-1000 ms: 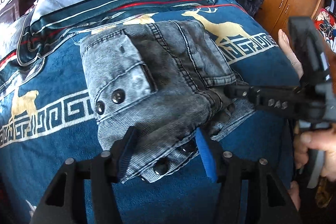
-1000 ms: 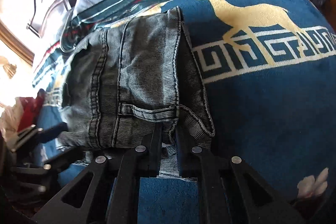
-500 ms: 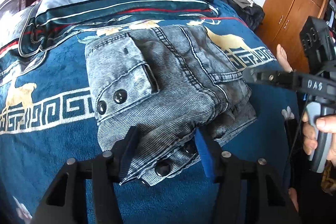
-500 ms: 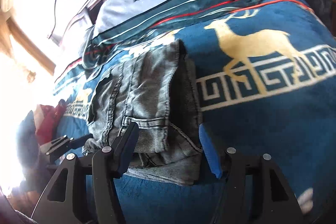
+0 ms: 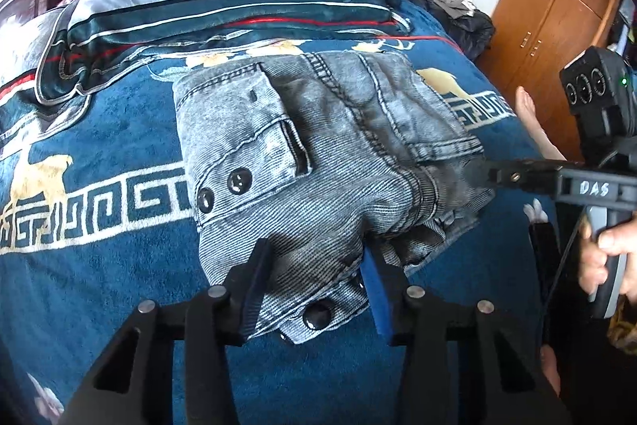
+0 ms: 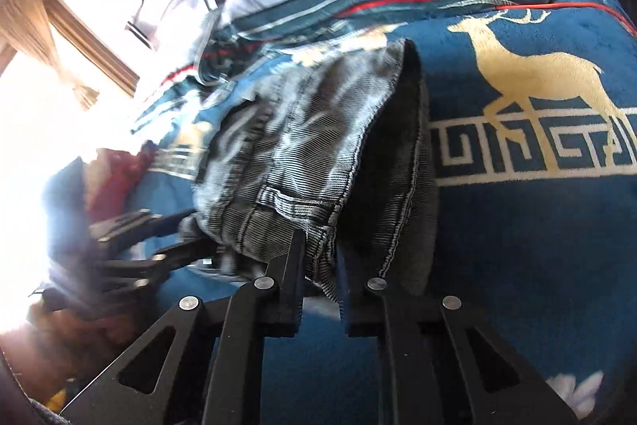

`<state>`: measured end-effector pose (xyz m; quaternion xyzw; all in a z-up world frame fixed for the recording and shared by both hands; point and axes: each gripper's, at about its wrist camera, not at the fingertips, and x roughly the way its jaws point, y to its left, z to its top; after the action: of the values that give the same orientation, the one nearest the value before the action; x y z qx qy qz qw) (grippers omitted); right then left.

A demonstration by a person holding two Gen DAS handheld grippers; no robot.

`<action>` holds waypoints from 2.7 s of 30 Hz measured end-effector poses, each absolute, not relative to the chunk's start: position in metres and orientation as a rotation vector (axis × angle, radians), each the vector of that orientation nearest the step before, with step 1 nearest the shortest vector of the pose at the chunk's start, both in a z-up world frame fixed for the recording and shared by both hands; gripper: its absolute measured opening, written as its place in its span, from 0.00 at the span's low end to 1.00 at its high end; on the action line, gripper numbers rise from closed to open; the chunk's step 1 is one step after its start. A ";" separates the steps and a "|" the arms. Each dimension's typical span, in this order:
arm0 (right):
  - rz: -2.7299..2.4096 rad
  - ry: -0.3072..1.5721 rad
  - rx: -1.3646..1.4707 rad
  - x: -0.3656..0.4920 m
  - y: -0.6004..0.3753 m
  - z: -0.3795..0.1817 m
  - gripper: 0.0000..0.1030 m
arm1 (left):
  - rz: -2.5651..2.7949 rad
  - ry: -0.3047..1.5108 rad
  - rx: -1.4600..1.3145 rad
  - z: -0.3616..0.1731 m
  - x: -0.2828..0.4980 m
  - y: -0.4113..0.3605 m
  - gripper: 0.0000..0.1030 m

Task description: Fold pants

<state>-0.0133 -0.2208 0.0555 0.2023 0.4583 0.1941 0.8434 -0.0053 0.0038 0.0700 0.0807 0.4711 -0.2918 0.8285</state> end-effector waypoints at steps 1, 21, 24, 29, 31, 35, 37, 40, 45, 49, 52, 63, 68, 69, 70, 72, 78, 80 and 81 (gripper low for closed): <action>0.409 0.960 0.438 -0.018 -0.222 0.059 0.12 | -0.626 1.005 0.172 0.069 -0.006 0.005 0.47; 0.224 1.007 0.353 -0.031 -0.219 0.011 0.07 | -0.642 0.972 0.193 0.058 -0.014 0.000 0.49; 0.209 1.017 0.334 -0.030 -0.216 0.012 0.08 | -0.643 0.960 0.190 0.061 -0.015 0.000 0.49; 0.177 1.033 0.331 -0.027 -0.209 0.019 0.14 | -0.649 0.931 0.149 0.070 -0.019 0.006 0.49; 0.170 1.037 0.326 -0.028 -0.208 0.023 0.15 | -0.658 0.918 0.109 0.075 -0.019 0.012 0.49; 0.165 1.072 0.289 -0.024 -0.205 0.022 0.15 | -0.615 0.884 0.087 0.083 -0.019 0.020 0.49; 0.158 1.090 0.265 -0.019 -0.201 0.020 0.15 | -0.565 0.906 0.081 0.078 -0.012 0.024 0.50; 0.154 1.095 0.262 -0.019 -0.201 0.018 0.15 | -0.557 0.941 0.013 0.073 -0.004 0.032 0.55; 0.154 1.080 0.275 -0.022 -0.202 0.015 0.15 | -0.521 1.071 0.049 0.046 0.007 0.025 0.60; 0.147 1.091 0.267 -0.021 -0.201 0.016 0.15 | -0.522 1.056 0.033 0.048 0.006 0.027 0.61; 0.136 1.108 0.258 -0.019 -0.199 0.019 0.16 | -0.507 1.033 0.047 0.052 0.003 0.027 0.66; 0.119 1.040 0.222 -0.032 -0.185 0.046 0.75 | -0.480 1.017 0.038 0.052 0.002 0.030 0.86; 0.109 1.016 0.223 -0.036 -0.184 0.051 0.78 | -0.465 0.999 0.038 0.055 0.001 0.031 0.91; 0.105 1.011 0.233 -0.036 -0.185 0.052 0.78 | -0.464 0.998 0.040 0.055 0.001 0.031 0.91; 0.101 1.004 0.246 -0.037 -0.187 0.053 0.79 | -0.464 0.996 0.042 0.055 0.001 0.030 0.92; 0.095 0.995 0.275 -0.039 -0.193 0.054 0.79 | -0.464 0.995 0.047 0.055 0.001 0.029 0.92; 0.056 0.974 0.386 -0.040 -0.214 0.050 0.82 | -0.466 0.979 0.047 0.057 0.000 0.028 0.96; 0.044 0.965 0.408 -0.041 -0.219 0.048 0.83 | -0.471 0.977 0.049 0.057 0.000 0.027 0.97; 0.038 0.957 0.420 -0.042 -0.223 0.046 0.83 | -0.475 0.975 0.051 0.057 0.000 0.026 0.97</action>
<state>-0.0424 -0.2226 0.0459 0.2008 0.4570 0.0182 0.8663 -0.0002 0.0265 0.0571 0.0243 0.4638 -0.2258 0.8563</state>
